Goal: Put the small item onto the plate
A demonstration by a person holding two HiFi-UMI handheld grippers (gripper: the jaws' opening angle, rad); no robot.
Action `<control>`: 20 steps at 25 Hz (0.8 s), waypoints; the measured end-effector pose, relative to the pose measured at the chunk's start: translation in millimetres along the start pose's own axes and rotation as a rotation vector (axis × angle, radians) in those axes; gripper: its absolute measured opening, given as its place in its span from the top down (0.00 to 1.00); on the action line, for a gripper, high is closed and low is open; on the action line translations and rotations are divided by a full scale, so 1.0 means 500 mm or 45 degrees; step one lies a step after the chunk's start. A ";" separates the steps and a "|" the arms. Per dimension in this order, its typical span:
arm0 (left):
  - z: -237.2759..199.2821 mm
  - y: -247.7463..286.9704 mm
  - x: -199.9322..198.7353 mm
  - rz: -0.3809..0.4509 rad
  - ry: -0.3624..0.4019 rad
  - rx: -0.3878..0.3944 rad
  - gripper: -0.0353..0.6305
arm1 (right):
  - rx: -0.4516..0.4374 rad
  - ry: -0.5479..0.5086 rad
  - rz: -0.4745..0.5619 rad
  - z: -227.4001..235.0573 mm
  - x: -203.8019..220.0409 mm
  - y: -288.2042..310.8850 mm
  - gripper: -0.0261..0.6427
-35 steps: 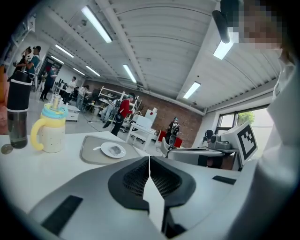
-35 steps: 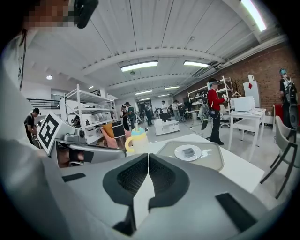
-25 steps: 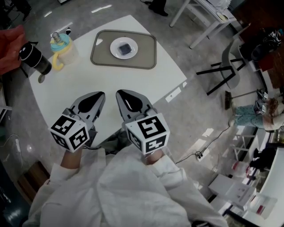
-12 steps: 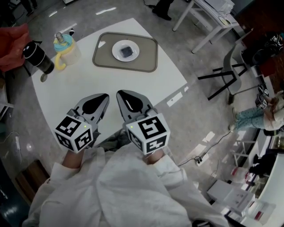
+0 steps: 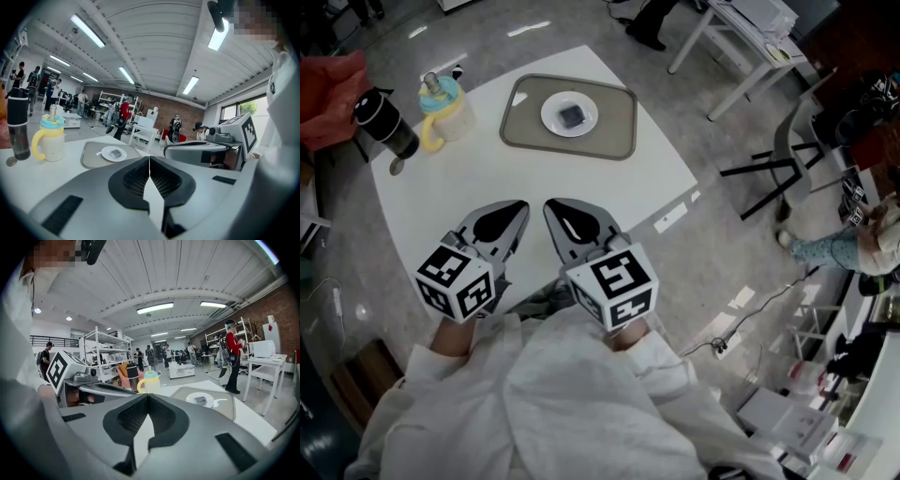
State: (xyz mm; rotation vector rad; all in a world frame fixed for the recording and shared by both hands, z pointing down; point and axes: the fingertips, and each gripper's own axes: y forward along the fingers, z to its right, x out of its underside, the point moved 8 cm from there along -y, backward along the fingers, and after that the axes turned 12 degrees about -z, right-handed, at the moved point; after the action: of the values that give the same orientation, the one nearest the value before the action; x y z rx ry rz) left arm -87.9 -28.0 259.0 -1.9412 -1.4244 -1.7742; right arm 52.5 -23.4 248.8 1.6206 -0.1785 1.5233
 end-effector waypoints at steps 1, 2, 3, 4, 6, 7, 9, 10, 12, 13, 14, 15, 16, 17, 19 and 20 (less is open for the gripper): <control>0.000 -0.001 0.000 0.000 -0.002 0.000 0.93 | 0.004 -0.004 -0.003 0.000 0.000 -0.001 0.94; 0.000 -0.001 0.000 0.001 -0.004 0.000 0.93 | 0.008 -0.006 -0.007 0.000 0.000 -0.002 0.94; 0.001 -0.002 0.000 0.000 -0.006 0.001 0.93 | 0.011 -0.005 -0.015 0.000 0.001 -0.002 0.94; 0.001 -0.002 0.001 0.000 -0.007 0.002 0.93 | 0.014 0.000 -0.025 0.000 0.002 -0.002 0.94; 0.001 -0.002 0.001 0.000 -0.009 0.008 0.93 | 0.019 0.006 -0.040 0.001 0.005 -0.002 0.94; 0.001 -0.001 0.000 0.000 -0.010 0.012 0.93 | 0.021 0.007 -0.045 0.002 0.006 -0.001 0.94; 0.001 0.001 0.000 0.000 -0.008 0.018 0.93 | 0.024 0.006 -0.049 0.002 0.006 0.002 0.94; 0.001 0.001 0.000 -0.001 -0.007 0.019 0.93 | 0.024 0.005 -0.050 0.002 0.006 0.003 0.94; 0.002 0.001 0.001 -0.001 -0.007 0.021 0.93 | 0.023 0.002 -0.049 0.000 0.006 0.003 0.94; 0.002 0.001 0.001 -0.001 -0.007 0.021 0.93 | 0.023 0.000 -0.050 0.000 0.006 0.003 0.94; 0.002 0.001 0.001 0.000 -0.007 0.020 0.93 | 0.024 -0.003 -0.051 0.000 0.006 0.002 0.94; 0.003 0.001 0.001 0.001 -0.008 0.020 0.93 | 0.025 -0.005 -0.052 0.000 0.006 0.002 0.94; 0.003 0.001 0.000 0.002 -0.009 0.020 0.93 | 0.027 -0.007 -0.054 0.001 0.007 0.001 0.94; 0.003 0.001 0.000 0.002 -0.010 0.019 0.93 | 0.028 -0.009 -0.055 0.002 0.007 0.002 0.94; 0.000 0.001 0.000 0.003 -0.009 0.018 0.93 | 0.028 -0.013 -0.057 0.003 0.006 0.005 0.94; -0.001 0.001 0.000 0.005 -0.008 0.017 0.93 | 0.027 -0.016 -0.058 0.003 0.006 0.007 0.94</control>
State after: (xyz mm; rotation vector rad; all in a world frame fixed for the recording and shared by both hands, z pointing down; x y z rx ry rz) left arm -87.9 -28.5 259.6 -1.9432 -1.4304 -1.7538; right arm 52.1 -24.9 253.2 1.6407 -0.1320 1.4854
